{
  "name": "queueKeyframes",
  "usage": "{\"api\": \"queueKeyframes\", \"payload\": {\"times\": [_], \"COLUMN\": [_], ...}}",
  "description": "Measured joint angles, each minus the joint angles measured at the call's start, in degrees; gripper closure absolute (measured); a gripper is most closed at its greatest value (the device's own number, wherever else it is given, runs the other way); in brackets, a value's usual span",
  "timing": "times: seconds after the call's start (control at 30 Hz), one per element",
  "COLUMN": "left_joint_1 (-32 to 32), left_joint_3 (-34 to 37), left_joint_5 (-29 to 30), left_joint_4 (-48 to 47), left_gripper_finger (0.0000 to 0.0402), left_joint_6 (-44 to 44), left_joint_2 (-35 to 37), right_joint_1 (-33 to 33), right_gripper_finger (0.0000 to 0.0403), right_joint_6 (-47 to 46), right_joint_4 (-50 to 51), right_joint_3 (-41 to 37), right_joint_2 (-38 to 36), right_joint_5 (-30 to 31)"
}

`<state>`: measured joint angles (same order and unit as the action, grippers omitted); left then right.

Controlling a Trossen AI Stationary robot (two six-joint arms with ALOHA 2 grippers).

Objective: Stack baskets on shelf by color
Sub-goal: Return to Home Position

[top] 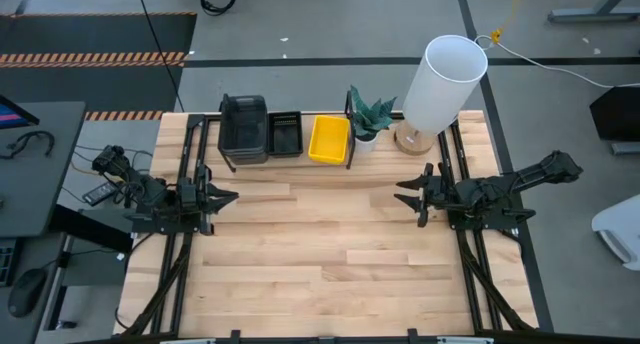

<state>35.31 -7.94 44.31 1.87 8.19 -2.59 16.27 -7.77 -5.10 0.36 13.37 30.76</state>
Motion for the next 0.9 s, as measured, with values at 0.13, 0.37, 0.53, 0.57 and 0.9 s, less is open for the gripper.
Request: {"api": "queueKeyframes", "payload": {"times": [0.13,0.37,0.53,0.57,0.9], "left_joint_1": [0.0,0.0,0.0,0.0,0.0], "left_joint_3": [0.0,0.0,0.0,0.0,0.0], "left_joint_5": [0.0,0.0,0.0,0.0,0.0], "left_joint_4": [0.0,0.0,0.0,0.0,0.0], "left_gripper_finger": [0.0366,0.0376,0.0377,0.0376,0.0366], "left_joint_6": [0.0,0.0,0.0,0.0,0.0], "left_joint_2": [0.0,0.0,0.0,0.0,0.0], "right_joint_1": [0.0,0.0,0.0,0.0,0.0], "right_gripper_finger": [0.0231,0.0231,0.0231,0.0231,0.0231], "right_joint_6": [0.0,0.0,0.0,0.0,0.0], "right_joint_4": [0.0,0.0,0.0,0.0,0.0], "right_joint_3": [0.0,0.0,0.0,0.0,0.0], "right_joint_2": [0.0,0.0,0.0,0.0,0.0], "right_joint_5": [0.0,0.0,0.0,0.0,0.0]}}
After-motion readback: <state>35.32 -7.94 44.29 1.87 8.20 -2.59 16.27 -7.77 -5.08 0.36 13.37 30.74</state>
